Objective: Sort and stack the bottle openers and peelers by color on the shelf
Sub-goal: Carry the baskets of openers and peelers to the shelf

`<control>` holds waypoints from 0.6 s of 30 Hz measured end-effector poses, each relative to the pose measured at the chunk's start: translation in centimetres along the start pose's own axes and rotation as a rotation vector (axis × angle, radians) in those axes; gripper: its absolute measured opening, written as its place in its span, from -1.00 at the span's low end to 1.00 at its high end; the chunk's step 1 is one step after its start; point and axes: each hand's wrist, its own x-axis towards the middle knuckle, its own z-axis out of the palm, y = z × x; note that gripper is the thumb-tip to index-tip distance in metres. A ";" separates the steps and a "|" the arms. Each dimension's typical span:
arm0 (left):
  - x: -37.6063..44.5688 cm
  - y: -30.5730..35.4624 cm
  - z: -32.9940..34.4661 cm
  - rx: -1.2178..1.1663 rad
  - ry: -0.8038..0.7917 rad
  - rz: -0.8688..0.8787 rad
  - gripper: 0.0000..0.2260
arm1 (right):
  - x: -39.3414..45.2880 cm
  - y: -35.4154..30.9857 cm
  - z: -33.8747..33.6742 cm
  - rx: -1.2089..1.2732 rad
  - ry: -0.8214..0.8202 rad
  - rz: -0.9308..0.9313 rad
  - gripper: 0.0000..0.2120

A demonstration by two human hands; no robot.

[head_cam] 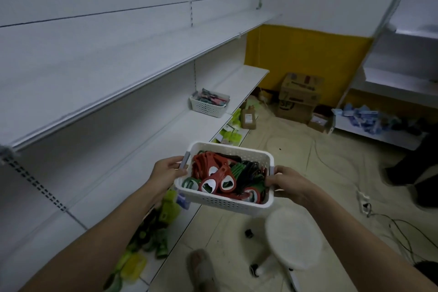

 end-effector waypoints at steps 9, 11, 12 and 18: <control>18.8 0.4 0.3 0.007 -0.022 -0.036 -0.55 | 17.8 -4.5 1.1 -0.071 -0.197 0.121 -0.68; 21.8 0.5 0.0 0.007 -0.017 -0.053 -0.54 | 20.4 -5.9 1.7 -0.088 -0.219 0.107 -0.65; 23.1 0.7 -0.2 0.013 -0.008 -0.065 -0.54 | 21.5 -6.5 2.0 -0.086 -0.215 0.105 -0.64; 29.1 1.4 -0.5 0.024 0.049 -0.104 -0.56 | 28.7 -8.9 3.7 0.005 -0.212 0.131 -0.58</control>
